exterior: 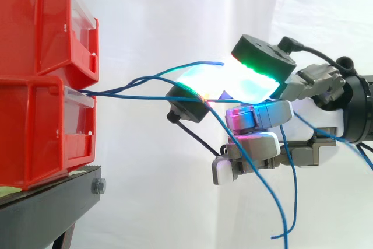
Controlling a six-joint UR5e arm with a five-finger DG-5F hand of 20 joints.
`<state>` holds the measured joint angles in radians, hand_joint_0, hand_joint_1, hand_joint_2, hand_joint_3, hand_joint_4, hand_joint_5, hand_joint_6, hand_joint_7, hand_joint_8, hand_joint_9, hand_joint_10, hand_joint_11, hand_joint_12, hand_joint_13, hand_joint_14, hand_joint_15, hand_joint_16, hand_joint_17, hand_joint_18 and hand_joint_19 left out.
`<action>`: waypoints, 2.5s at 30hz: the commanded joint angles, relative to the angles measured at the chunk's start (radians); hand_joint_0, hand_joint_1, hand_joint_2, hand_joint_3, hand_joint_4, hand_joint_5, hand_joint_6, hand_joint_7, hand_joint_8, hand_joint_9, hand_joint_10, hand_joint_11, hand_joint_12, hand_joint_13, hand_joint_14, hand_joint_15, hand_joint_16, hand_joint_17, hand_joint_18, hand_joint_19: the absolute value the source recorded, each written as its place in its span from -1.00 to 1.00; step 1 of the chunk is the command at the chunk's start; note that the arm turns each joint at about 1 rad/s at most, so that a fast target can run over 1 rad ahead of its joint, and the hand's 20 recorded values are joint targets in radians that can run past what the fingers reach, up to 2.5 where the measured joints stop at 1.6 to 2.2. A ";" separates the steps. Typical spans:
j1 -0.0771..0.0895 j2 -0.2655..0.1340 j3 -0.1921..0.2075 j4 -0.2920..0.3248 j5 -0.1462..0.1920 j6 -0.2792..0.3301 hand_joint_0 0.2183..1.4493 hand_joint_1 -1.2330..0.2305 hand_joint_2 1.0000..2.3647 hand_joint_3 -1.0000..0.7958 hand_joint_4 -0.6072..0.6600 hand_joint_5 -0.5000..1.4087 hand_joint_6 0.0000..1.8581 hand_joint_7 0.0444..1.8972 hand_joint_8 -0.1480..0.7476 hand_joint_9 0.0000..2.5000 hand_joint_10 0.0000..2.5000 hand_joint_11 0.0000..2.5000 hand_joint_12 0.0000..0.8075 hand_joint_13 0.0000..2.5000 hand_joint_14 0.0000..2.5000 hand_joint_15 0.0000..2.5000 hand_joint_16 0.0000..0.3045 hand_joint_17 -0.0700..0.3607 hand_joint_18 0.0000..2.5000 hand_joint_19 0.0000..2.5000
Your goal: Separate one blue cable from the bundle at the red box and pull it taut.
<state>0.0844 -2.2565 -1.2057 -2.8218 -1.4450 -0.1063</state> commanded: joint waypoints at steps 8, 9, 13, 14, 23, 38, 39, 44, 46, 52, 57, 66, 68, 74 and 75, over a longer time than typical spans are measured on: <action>0.000 0.000 0.000 -0.008 0.000 0.000 -0.53 -0.52 -1.00 -0.44 -0.03 -0.63 -0.01 -0.13 -0.27 -0.02 -0.45 0.08 -0.46 -0.05 -0.98 -0.07 -0.96 -0.61 -0.55 -0.34; 0.000 0.000 0.000 -0.008 0.000 0.000 -0.52 -0.47 -1.00 -0.44 -0.03 -0.62 -0.02 -0.12 -0.26 -0.01 -0.46 0.08 -0.47 -0.05 -0.98 -0.07 -0.96 -0.61 -0.55 -0.34; 0.000 0.000 0.000 -0.008 0.000 0.000 -0.50 -0.15 -1.00 -0.44 -0.03 -0.61 -0.04 -0.08 -0.32 0.01 -0.51 0.12 -0.49 -0.04 -0.98 -0.08 -0.97 -0.62 -0.55 -0.34; 0.000 0.000 0.000 -0.008 0.000 0.000 -0.50 -0.13 -1.00 -0.44 -0.04 -0.61 -0.05 -0.08 -0.33 0.02 -0.51 0.12 -0.49 -0.04 -0.98 -0.08 -0.97 -0.63 -0.55 -0.34; 0.000 0.000 0.002 -0.007 0.000 0.000 -0.48 -0.02 -1.00 -0.44 -0.04 -0.61 -0.06 -0.05 -0.34 0.06 -0.54 0.15 -0.51 -0.02 -0.98 -0.10 -0.98 -0.64 -0.54 -0.35; 0.000 0.000 0.009 -0.014 0.002 0.002 -0.35 -0.18 -1.00 -0.44 -0.18 -0.59 -0.07 0.01 -0.45 0.13 -0.63 0.23 -0.55 0.00 -0.98 -0.10 -0.99 -0.66 -0.53 -0.34; 0.000 0.000 0.009 -0.014 0.002 0.002 -0.34 -0.21 -1.00 -0.44 -0.18 -0.59 -0.07 0.04 -0.46 0.13 -0.64 0.24 -0.56 0.00 -0.98 -0.10 -0.99 -0.66 -0.52 -0.33; 0.000 0.000 0.011 -0.016 0.002 0.002 -0.31 -0.36 -0.99 -0.33 -0.20 -0.58 -0.07 0.11 -0.46 0.14 -0.64 0.25 -0.54 0.01 -0.98 -0.10 -0.99 -0.65 -0.51 -0.35; -0.003 0.000 0.011 -0.024 0.002 0.002 -0.32 -0.40 -0.98 -0.25 -0.18 -0.58 -0.06 0.16 -0.45 0.13 -0.64 0.26 -0.54 0.01 -0.98 -0.10 -0.99 -0.65 -0.51 -0.35; -0.003 0.000 0.011 -0.039 0.000 0.002 -0.35 -0.41 -0.99 -0.37 -0.12 -0.60 -0.02 0.11 -0.44 0.11 -0.62 0.24 -0.53 -0.01 -0.98 -0.09 -0.98 -0.65 -0.52 -0.33; -0.003 0.000 0.011 -0.034 0.000 0.005 -0.52 -0.33 -1.00 -0.44 -0.08 -0.61 -0.02 0.07 -0.37 0.07 -0.54 0.17 -0.47 -0.02 -0.99 -0.08 -0.96 -0.61 -0.54 -0.33; -0.003 0.000 0.022 -0.044 -0.003 0.019 -0.48 -0.08 -1.00 -0.44 -0.07 -0.61 -0.03 0.03 -0.37 0.06 -0.58 0.17 -0.46 -0.04 -0.98 -0.06 -0.96 -0.62 -0.56 -0.30; -0.003 0.000 0.023 -0.042 -0.003 0.023 -0.48 -0.08 -1.00 -0.44 -0.07 -0.61 -0.03 0.04 -0.37 0.07 -0.59 0.18 -0.47 -0.04 -0.99 -0.05 -0.96 -0.61 -0.56 -0.30; -0.005 0.000 0.037 -0.047 -0.006 0.048 -0.46 -0.07 -1.00 -0.44 -0.06 -0.62 -0.03 0.05 -0.38 0.07 -0.59 0.19 -0.45 -0.03 -0.98 -0.06 -0.96 -0.61 -0.54 -0.31; -0.005 0.000 0.037 -0.047 -0.006 0.048 -0.46 -0.06 -1.00 -0.44 -0.06 -0.62 -0.03 0.04 -0.37 0.07 -0.60 0.19 -0.46 -0.03 -0.98 -0.06 -0.96 -0.62 -0.54 -0.30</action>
<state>0.0802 -2.2564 -1.1737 -2.8668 -1.4494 -0.0658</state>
